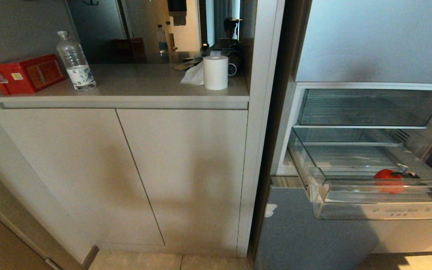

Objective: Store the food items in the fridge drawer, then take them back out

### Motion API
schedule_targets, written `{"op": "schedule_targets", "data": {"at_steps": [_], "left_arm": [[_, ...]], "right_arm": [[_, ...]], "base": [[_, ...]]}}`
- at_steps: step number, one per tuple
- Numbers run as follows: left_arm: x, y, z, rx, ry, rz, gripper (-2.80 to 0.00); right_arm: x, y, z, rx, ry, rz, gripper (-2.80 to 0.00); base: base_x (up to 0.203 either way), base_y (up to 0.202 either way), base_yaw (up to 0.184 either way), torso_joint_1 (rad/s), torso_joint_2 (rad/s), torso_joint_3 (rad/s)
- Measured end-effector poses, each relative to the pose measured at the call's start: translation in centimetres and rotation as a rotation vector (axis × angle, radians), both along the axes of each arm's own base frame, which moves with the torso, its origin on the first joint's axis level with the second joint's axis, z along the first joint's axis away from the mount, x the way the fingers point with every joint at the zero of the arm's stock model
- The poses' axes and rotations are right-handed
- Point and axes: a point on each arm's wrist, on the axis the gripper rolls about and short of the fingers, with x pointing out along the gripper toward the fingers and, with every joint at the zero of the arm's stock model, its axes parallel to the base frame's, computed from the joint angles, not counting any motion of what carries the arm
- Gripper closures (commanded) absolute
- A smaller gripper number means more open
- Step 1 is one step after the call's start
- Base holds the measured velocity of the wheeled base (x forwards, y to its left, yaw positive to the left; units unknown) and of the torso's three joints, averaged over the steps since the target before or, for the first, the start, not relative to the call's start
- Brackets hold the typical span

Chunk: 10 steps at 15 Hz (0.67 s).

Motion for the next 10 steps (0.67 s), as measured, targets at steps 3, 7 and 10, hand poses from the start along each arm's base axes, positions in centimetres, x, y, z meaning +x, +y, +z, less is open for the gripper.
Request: {"op": "schedule_targets", "data": {"at_steps": [3,7,10], "left_arm": [[0.0,0.0,0.0,0.000,0.000,0.000,0.00],[0.0,0.0,0.0,0.000,-0.001,0.000,0.00],[0.0,0.0,0.0,0.000,0.000,0.000,0.00]], "right_arm": [[-7.1,1.0,-4.8,-0.042,-0.138,0.004,0.00],[-8.7,1.1,-12.2,-0.081,-0.229,-0.007,0.00],[-8.1,1.0,-17.2,-0.128,-0.207,0.056,0.00]], "base": [[0.000,0.000,0.000,0.000,0.00,0.000],[0.000,0.000,0.000,0.000,0.00,0.000],[0.000,0.000,0.000,0.000,0.00,0.000]]}}
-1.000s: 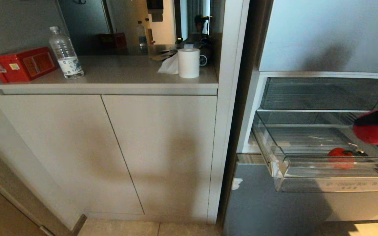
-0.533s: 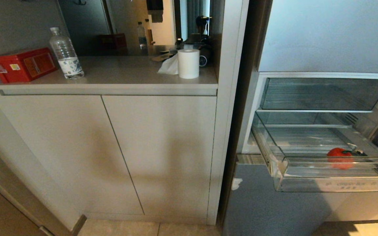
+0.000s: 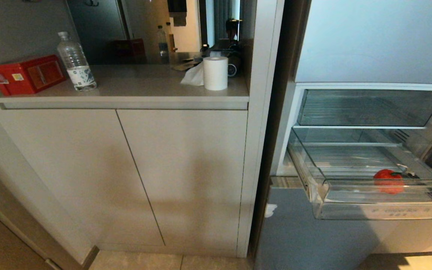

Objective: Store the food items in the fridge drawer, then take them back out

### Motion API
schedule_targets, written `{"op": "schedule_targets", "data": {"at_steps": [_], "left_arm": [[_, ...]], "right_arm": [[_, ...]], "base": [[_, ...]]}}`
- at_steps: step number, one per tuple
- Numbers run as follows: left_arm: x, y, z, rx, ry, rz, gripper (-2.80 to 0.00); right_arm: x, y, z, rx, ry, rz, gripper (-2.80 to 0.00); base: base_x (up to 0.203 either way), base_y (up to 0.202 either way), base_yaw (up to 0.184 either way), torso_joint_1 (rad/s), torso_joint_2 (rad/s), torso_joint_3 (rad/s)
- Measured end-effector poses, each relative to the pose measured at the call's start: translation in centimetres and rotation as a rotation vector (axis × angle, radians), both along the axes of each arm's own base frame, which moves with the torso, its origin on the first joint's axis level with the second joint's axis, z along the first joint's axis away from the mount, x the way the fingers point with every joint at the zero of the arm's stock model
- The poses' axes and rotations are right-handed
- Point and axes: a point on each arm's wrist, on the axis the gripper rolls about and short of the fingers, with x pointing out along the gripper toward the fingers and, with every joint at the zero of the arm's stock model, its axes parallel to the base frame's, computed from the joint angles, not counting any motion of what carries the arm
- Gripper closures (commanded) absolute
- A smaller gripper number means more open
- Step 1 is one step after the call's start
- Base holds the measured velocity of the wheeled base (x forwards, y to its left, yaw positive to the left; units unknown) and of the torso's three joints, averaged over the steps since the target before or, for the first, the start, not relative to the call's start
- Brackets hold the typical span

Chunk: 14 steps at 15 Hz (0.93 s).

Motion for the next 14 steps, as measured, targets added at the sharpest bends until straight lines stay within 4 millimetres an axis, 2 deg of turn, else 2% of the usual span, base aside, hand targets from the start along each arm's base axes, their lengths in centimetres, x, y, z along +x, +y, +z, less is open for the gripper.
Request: {"op": "schedule_targets", "data": {"at_steps": [2,5,9,14], "left_arm": [[0.0,0.0,0.0,0.000,0.000,0.000,0.00],[0.0,0.0,0.0,0.000,0.000,0.000,0.00],[0.0,0.0,0.0,0.000,0.000,0.000,0.00],[0.0,0.0,0.0,0.000,0.000,0.000,0.00]], "right_arm": [[-0.3,0.0,-2.4,0.002,0.027,0.030,0.00],[-1.3,0.0,-3.9,0.019,-0.011,0.065,0.00],[-1.9,0.0,-4.3,0.069,-0.087,0.073,0.00],[-2.0,0.0,-4.4,0.085,-0.101,0.070,0.00]], "base": [[0.000,0.000,0.000,0.000,0.00,0.000],[0.000,0.000,0.000,0.000,0.00,0.000],[0.000,0.000,0.000,0.000,0.00,0.000],[-0.002,0.002,-0.015,-0.001,0.00,0.001]]}}
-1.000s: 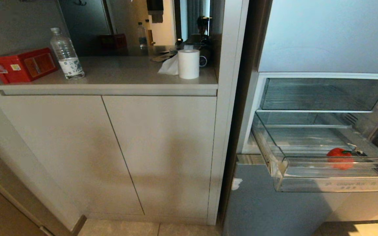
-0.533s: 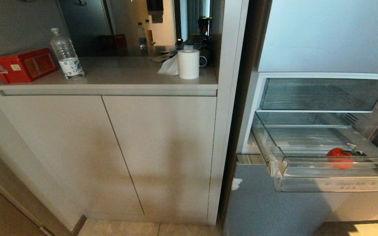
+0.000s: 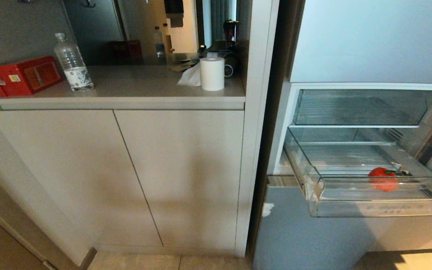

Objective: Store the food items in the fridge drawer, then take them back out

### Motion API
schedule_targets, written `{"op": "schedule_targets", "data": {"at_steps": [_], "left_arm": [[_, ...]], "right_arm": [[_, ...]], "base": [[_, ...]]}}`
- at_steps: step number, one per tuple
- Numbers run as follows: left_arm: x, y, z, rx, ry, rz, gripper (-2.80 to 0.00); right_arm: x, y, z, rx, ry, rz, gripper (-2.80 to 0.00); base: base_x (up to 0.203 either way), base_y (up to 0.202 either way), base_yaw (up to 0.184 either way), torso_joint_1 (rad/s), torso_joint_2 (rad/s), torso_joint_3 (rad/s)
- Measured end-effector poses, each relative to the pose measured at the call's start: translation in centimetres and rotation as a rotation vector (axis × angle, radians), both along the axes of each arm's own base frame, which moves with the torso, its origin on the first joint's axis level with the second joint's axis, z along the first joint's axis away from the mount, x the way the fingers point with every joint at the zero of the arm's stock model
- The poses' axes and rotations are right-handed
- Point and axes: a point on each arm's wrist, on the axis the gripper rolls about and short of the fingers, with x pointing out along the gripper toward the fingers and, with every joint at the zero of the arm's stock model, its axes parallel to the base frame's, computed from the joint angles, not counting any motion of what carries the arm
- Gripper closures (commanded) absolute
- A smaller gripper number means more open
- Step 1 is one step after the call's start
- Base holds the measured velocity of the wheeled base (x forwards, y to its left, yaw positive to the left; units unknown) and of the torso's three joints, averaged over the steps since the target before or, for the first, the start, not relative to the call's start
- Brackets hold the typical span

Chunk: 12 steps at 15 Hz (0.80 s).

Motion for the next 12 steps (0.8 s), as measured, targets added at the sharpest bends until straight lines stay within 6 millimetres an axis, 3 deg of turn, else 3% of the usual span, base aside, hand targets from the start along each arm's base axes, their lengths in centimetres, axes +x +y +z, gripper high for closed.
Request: {"op": "schedule_targets", "data": {"at_steps": [12], "left_arm": [[0.00,0.00,0.00,0.000,0.000,0.000,0.00]], "right_arm": [[0.00,0.00,-0.03,0.004,0.001,0.000,0.00]], "base": [[0.000,0.007,-0.170,0.003,0.00,0.002]]}}
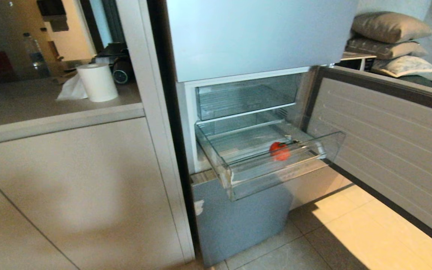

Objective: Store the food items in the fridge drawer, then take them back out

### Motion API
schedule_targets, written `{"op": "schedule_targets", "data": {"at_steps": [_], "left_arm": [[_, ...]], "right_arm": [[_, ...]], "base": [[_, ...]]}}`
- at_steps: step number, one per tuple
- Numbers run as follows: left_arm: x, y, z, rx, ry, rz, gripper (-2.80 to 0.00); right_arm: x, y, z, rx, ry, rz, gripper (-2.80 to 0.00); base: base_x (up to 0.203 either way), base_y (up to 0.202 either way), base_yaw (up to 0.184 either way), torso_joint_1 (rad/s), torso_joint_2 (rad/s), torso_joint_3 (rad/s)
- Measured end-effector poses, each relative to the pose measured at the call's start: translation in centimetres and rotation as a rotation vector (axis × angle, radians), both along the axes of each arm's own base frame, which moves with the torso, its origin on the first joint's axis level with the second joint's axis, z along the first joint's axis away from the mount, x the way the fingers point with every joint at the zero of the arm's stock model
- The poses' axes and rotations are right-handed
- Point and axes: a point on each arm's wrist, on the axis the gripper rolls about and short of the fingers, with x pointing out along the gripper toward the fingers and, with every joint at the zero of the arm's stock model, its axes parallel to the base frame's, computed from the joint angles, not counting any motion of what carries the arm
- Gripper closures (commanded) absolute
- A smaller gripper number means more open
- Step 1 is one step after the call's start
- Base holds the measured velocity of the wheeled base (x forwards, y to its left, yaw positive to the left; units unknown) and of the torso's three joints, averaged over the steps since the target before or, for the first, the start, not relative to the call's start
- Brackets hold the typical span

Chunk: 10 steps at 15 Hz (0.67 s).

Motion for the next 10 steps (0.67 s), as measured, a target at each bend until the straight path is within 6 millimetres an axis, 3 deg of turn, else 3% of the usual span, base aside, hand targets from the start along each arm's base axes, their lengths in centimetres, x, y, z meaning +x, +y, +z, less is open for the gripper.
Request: {"op": "schedule_targets", "data": {"at_steps": [3,7,10], "left_arm": [[0.0,0.0,0.0,0.000,0.000,0.000,0.00],[0.0,0.0,0.0,0.000,-0.001,0.000,0.00],[0.0,0.0,0.0,0.000,-0.001,0.000,0.00]], "right_arm": [[0.0,0.0,0.0,-0.006,-0.001,0.002,0.00],[0.4,0.0,0.3,-0.015,0.046,-0.007,0.00],[1.6,-0.2,4.0,0.082,0.044,-0.160,0.00]], "base": [[-0.001,0.006,-0.135,0.003,0.00,0.004],[0.000,0.000,0.000,0.000,0.00,0.000],[0.000,0.000,0.000,0.000,0.00,0.000]]}}
